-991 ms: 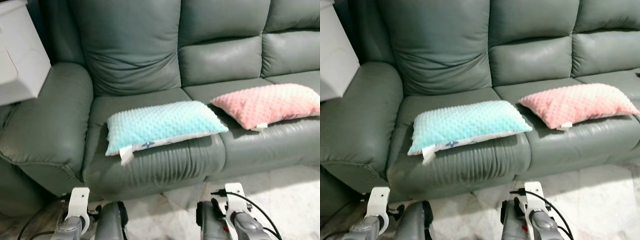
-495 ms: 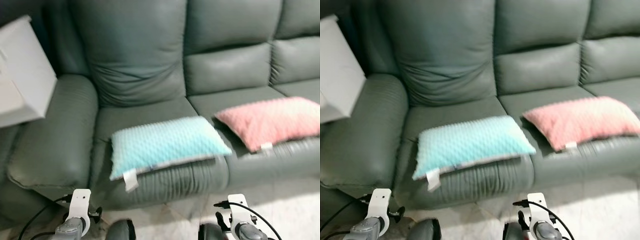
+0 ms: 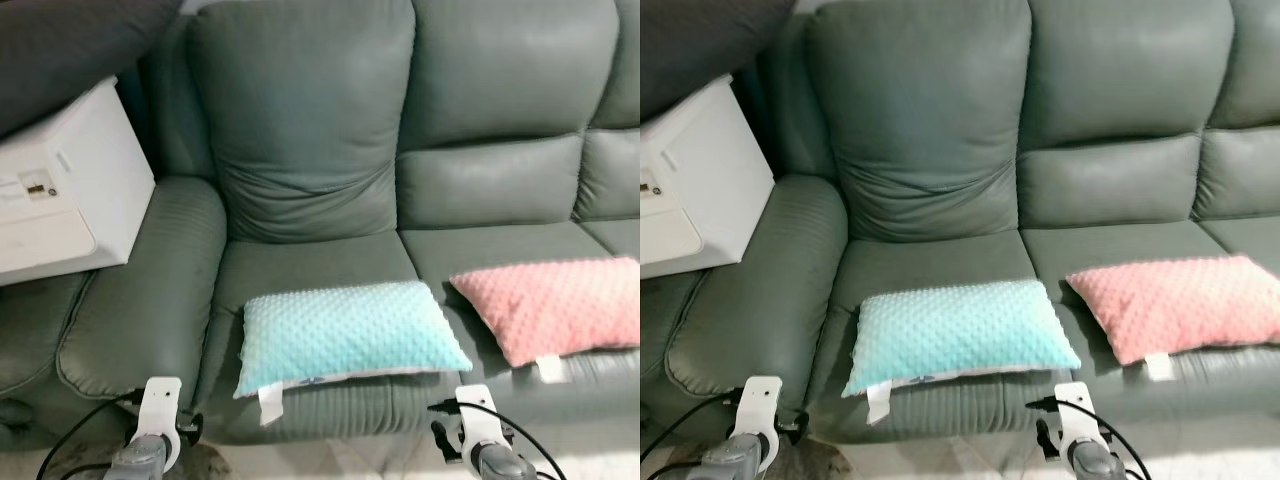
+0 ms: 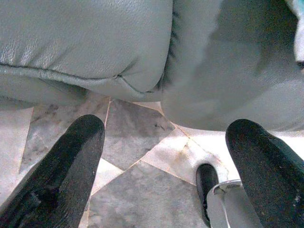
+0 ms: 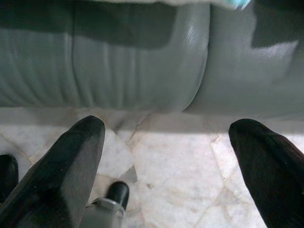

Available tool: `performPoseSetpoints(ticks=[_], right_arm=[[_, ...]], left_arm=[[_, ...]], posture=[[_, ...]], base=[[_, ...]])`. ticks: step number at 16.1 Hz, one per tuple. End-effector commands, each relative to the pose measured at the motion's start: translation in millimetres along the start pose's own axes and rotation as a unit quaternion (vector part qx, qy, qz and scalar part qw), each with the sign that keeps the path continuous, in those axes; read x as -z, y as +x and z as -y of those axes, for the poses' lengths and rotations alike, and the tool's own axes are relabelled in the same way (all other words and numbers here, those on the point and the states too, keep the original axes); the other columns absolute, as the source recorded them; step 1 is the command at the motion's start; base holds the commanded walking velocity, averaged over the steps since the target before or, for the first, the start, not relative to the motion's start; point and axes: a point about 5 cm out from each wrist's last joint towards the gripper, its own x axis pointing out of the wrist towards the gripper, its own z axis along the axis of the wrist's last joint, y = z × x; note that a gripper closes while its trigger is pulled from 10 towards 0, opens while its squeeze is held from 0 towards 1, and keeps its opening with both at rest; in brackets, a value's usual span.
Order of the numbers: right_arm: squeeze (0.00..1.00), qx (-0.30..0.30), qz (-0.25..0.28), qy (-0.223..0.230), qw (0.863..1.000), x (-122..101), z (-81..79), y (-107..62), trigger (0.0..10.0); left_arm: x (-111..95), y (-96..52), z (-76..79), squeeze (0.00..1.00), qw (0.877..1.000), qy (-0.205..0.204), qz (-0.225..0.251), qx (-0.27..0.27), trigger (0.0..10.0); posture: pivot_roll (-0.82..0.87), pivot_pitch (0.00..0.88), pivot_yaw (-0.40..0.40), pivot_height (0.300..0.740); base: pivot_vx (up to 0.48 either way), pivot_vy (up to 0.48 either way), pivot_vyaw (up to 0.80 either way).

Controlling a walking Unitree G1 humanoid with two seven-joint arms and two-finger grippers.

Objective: Move the pillow to the sofa

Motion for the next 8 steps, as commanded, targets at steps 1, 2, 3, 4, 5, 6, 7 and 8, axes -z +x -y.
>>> performPoseSetpoints(ticks=[1, 2, 3, 4, 5, 6, 7, 8], right_arm=[[0.0, -0.001, -0.011, 0.0, 1.0, 5.2, 0.1, -0.9, 10.0], [0.0, 0.001, -0.012, -0.001, 1.0, 5.9, 1.5, -1.1, 10.0], [0.0, 0.001, -0.013, -0.003, 1.0, 5.7, 1.7, -1.1, 10.0], [0.0, 0.001, -0.014, -0.004, 1.0, 5.8, 2.1, -1.1, 10.0], [0.0, 0.0, -0.015, -0.005, 1.0, 5.7, 2.0, -1.0, 10.0], [0.0, -0.003, -0.015, -0.007, 1.0, 5.8, 1.7, -1.0, 10.0], [0.0, -0.007, -0.021, -0.008, 1.0, 7.2, 0.6, -1.1, 10.0], [0.0, -0.009, -0.024, -0.01, 1.0, 7.9, 0.0, -1.1, 10.0]], left_arm=[[3.5, -0.4, -1.0, 0.0, 1.0, 0.003, -0.009, -0.004, 10.0], [3.7, -0.3, 0.2, 0.0, 1.0, 0.001, -0.009, -0.004, 10.0], [3.6, -0.3, 0.4, 0.0, 1.0, 0.0, -0.009, -0.004, 10.0], [4.0, -0.3, 1.0, 0.0, 1.0, -0.001, -0.009, -0.004, 10.0], [4.0, -0.3, 1.2, 0.0, 1.0, 0.003, -0.01, -0.003, 10.0], [4.0, -0.3, 1.2, 0.0, 1.0, 0.005, -0.01, -0.003, 10.0], [4.4, -0.3, 1.3, 0.0, 1.0, 0.008, -0.011, -0.004, 10.0], [4.6, -0.4, 1.3, 0.0, 1.0, 0.0, -0.01, -0.005, 10.0]], posture=[[-0.17, 0.0, 0.04, 0.74], [-0.17, 0.0, 0.037, 0.74], [-0.17, 0.0, 0.037, 0.74], [-0.17, 0.0, 0.036, 0.74], [-0.17, 0.0, 0.034, 0.74], [-0.17, 0.0, 0.034, 0.74], [-0.17, 0.0, 0.03, 0.74], [-0.17, 0.0, 0.03, 0.74]], base=[[0.0, 0.0, 0.0], [0.0, 0.0, 0.0], [0.0, 0.0, 0.0], [0.0, 0.0, 0.0], [0.0, 0.0, 0.0], [0.0, 0.0, 0.0], [0.0, 0.0, 0.0], [0.0, 0.0, 0.0]])
